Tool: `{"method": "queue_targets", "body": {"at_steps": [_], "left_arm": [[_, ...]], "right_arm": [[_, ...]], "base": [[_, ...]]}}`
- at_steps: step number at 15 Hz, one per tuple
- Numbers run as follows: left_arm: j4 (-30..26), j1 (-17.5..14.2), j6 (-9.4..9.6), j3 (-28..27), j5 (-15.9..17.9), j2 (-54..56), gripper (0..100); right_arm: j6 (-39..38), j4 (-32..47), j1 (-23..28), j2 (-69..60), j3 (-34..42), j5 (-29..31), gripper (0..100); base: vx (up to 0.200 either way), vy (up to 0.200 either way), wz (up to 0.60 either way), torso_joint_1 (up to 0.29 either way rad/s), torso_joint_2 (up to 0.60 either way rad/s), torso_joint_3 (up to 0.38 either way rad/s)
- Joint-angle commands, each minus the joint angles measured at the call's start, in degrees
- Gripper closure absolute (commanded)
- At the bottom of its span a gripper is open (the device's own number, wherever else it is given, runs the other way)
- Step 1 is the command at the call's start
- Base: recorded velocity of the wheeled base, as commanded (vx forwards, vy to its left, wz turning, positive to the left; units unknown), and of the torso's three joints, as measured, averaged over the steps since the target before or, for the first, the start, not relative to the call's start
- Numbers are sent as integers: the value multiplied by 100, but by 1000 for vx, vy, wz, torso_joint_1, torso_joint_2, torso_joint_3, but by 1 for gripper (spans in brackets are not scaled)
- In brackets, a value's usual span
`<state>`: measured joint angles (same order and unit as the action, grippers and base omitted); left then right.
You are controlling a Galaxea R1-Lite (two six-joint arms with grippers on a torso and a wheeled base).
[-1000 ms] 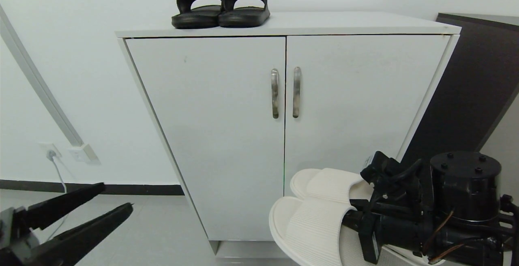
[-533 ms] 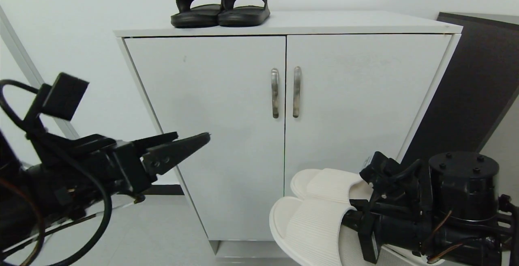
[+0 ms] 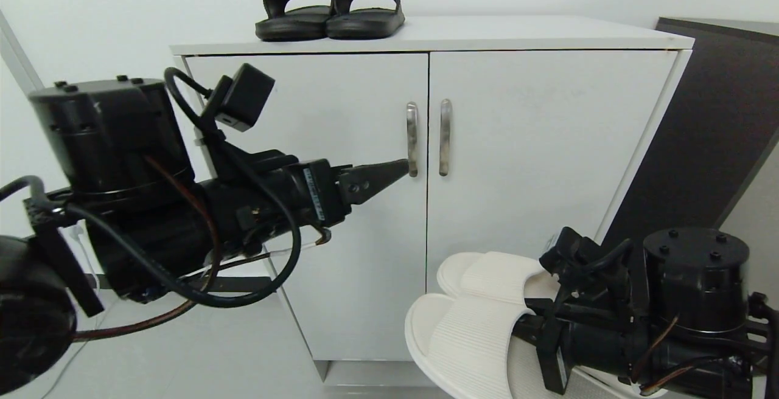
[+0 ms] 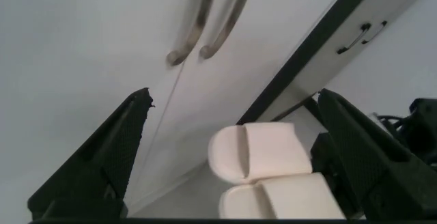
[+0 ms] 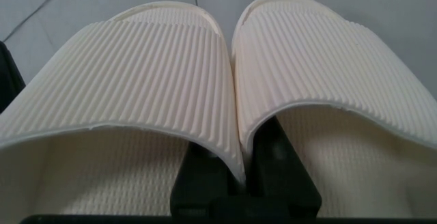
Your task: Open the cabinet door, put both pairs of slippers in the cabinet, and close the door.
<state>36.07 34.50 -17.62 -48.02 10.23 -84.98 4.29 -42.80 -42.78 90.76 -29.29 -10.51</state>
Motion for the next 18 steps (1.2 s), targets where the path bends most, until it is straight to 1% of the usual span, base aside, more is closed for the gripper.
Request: {"method": "queue_targets", "body": {"at_steps": [1, 2, 3, 6, 8, 9, 10, 11, 12, 16, 18], "left_arm": [[-4, 189, -163, -612, 6, -520, 0], [-12, 303, -339, -849, 6, -651, 0], [-4, 426, -471, -1034, 6, -801, 0], [-30, 804, -506, -1271, 23, -959, 0], [-39, 927, -506, -1403, 58, -941, 0], [-92, 927, -506, -1517, 190, -985, 0], [-276, 927, -506, -1553, 454, -977, 0], [-470, 874, -506, -1649, 761, -977, 0], [-566, 742, -515, -1764, 972, -1020, 0], [-540, 567, -497, -1983, 981, -1372, 0], [-540, 444, -488, -2194, 964, -1539, 0]], "right_arm": [[2, 0, -3, 3, 11, -4, 100], [2, 0, -3, -6, 11, -13, 100], [2, -9, -3, -6, 11, -13, 100], [-7, -9, -3, 3, 20, -13, 100], [-7, -9, -3, 3, 20, -21, 100], [-7, -9, -3, 3, 20, -30, 100], [-7, -9, -3, 3, 20, -30, 100], [2, -9, -3, -6, 29, -30, 100], [2, -9, -3, -6, 38, -39, 100], [2, 0, -11, 21, 55, -48, 100], [2, 0, -11, 21, 64, -48, 100]], "base": [[0, 0, 0, 0, 0, 0], [0, 0, 0, 0, 0, 0], [0, 0, 0, 0, 0, 0], [0, 0, 0, 0, 0, 0], [0, 0, 0, 0, 0, 0], [0, 0, 0, 0, 0, 0], [0, 0, 0, 0, 0, 0], [0, 0, 0, 0, 0, 0], [0, 0, 0, 0, 0, 0], [0, 0, 0, 0, 0, 0], [0, 0, 0, 0, 0, 0]]}}
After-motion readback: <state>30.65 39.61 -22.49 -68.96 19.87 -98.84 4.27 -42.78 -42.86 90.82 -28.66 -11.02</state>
